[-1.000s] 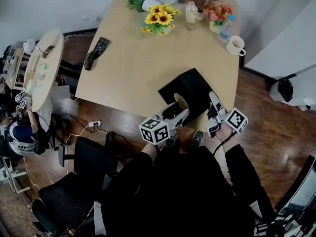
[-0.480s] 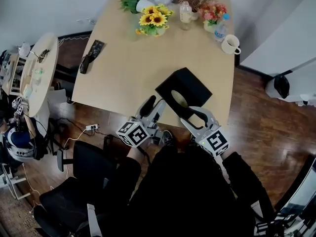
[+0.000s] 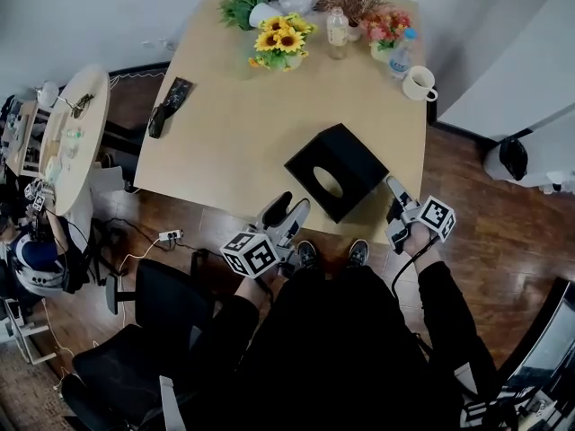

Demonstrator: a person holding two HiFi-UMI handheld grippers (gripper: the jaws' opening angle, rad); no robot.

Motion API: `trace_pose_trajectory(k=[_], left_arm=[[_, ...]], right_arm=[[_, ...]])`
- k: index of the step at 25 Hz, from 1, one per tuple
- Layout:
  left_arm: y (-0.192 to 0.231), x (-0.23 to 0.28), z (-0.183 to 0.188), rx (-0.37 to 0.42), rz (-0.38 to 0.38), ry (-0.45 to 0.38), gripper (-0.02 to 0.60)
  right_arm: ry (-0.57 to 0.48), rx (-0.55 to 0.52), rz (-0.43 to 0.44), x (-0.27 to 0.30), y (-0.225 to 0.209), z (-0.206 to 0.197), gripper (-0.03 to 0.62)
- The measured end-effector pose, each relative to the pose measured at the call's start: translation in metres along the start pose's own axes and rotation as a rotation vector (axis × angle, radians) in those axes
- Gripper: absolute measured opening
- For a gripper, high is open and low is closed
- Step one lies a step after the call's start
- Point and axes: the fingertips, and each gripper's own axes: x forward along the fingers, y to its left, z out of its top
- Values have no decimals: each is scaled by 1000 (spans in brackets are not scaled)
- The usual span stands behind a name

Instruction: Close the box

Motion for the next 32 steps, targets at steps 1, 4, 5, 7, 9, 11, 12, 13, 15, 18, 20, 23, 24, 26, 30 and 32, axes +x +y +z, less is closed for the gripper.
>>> trace_pose_trajectory(k=[1,4,5,7,9,11,12,13,15,18,20,23,24,26,30,32], left_arm=[[-3,1,-1,9,-5,7,245],[-9,0,-5,18,-11,17,245],[-11,0,-6,18,-12,19,245],[-15,-2,-9,18,-11,21,245],[-15,-3,-10,19,-5,22,245],[-14,-6,-10,32,3,22,244],[-14,-7,-10,41,8,22,244],[-13,-9,-10,50,12,22,244],[-13,-11,-9,70,16,24,244],[-14,-13,-9,100,15,37,244],[-13,-17,-9,105,16,40,244],[-9,-24,-4,98,33,24,244],[-7,-27,-2,99,40,16,244],[-5,-32,6,108,53,-2,244],[-18,-38,29,176,43,-55,242],[-39,-36,44,232,7,-90,242]], right_arm=[[13,38,18,3,0,-3,238],[62,66,43,17,3,-12,238],[75,63,36,21,3,-14,234],[86,21,2,26,3,-13,135],[66,-76,-26,23,11,-6,120],[23,-254,-48,13,32,4,79],[-1,-380,-56,6,46,8,59],[-23,-528,-61,-1,62,8,42],[-47,-871,-59,-11,96,-4,23],[-16,-1412,-68,-16,120,-53,9],[36,-1691,-94,-16,116,-85,15],[98,-1888,-87,-18,100,-114,21],[113,-1876,-57,-21,98,-117,23],[113,-1718,14,-28,107,-109,46],[-62,-1220,106,-45,166,-50,66],[-153,-1052,151,-54,202,-26,34]])
